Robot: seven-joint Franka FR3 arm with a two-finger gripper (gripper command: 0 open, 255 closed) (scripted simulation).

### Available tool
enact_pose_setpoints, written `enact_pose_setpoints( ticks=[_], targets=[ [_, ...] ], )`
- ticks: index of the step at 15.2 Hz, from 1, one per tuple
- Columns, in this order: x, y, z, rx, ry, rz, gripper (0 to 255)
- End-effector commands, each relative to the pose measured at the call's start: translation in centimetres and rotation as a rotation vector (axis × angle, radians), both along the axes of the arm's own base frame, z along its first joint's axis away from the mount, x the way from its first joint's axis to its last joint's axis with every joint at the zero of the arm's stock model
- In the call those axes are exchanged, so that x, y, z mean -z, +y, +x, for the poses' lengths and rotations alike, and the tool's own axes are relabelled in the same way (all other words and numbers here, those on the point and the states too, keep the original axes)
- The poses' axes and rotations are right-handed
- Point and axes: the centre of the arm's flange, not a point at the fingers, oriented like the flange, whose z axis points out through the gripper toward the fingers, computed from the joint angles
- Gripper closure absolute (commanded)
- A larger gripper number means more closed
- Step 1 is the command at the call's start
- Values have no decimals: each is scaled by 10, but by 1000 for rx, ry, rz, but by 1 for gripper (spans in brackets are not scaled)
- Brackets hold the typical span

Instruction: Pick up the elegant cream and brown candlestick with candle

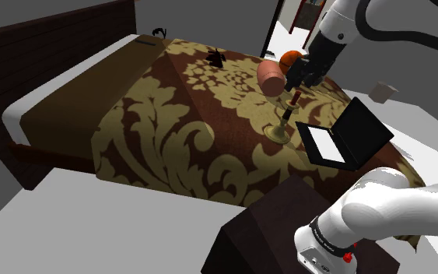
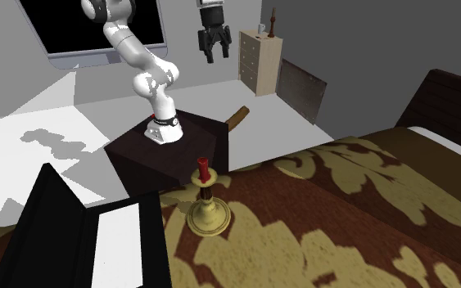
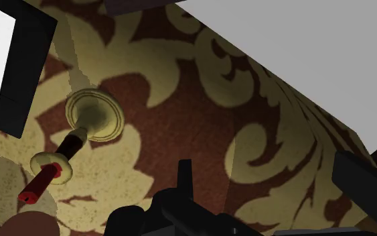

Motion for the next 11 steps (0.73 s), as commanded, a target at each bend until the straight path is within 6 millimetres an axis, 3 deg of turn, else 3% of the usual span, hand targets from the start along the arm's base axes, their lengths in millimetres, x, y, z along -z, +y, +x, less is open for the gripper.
enact_pose_setpoints(
  ticks=[1, 11],
  targets=[
    [0, 0, 0, 0, 0, 0, 0],
    [37, -120, 61, 22, 77, 30, 0]
  ],
)
